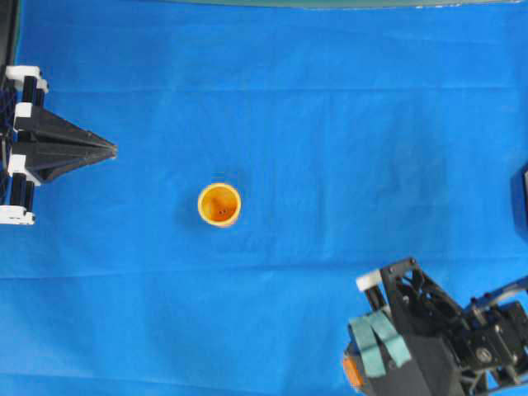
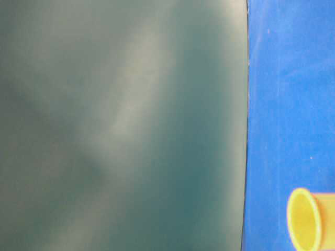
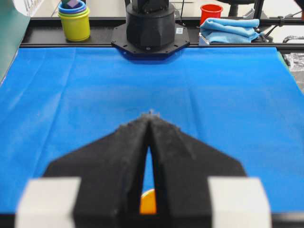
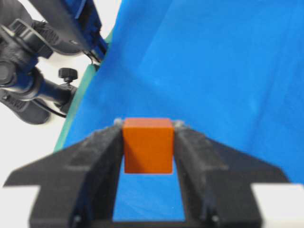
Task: Move the block forward with right arm.
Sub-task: 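Hold the cube in the right gripper near the front-right corner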
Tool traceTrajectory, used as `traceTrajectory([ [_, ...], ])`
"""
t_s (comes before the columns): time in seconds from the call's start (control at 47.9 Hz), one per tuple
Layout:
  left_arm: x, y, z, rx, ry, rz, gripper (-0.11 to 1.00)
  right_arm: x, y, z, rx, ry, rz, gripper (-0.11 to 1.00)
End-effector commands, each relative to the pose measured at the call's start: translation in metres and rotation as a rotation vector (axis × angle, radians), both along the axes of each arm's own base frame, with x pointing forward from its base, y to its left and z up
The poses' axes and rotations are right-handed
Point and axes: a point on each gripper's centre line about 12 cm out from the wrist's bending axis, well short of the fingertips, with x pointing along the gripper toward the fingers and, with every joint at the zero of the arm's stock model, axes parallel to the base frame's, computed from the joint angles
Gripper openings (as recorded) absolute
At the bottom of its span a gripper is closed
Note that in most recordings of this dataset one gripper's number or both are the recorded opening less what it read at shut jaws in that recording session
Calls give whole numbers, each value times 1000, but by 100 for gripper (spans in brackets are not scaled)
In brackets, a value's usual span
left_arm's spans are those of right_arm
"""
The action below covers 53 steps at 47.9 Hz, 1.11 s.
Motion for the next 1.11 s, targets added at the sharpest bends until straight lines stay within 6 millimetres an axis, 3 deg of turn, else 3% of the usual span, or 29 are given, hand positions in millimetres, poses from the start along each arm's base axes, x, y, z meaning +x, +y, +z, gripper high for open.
traceTrajectory([
  [0.0, 3, 0, 13, -5, -31, 0, 1, -2, 8, 16, 27, -43, 19, 41],
  [0.355, 3, 0, 12, -5, -29, 0, 1, 4, 29, 25, 67, -114, 59, 41],
  [1.086, 3, 0, 13, -6, -34, 0, 1, 0, 52, 47, 187, -200, 98, 41],
])
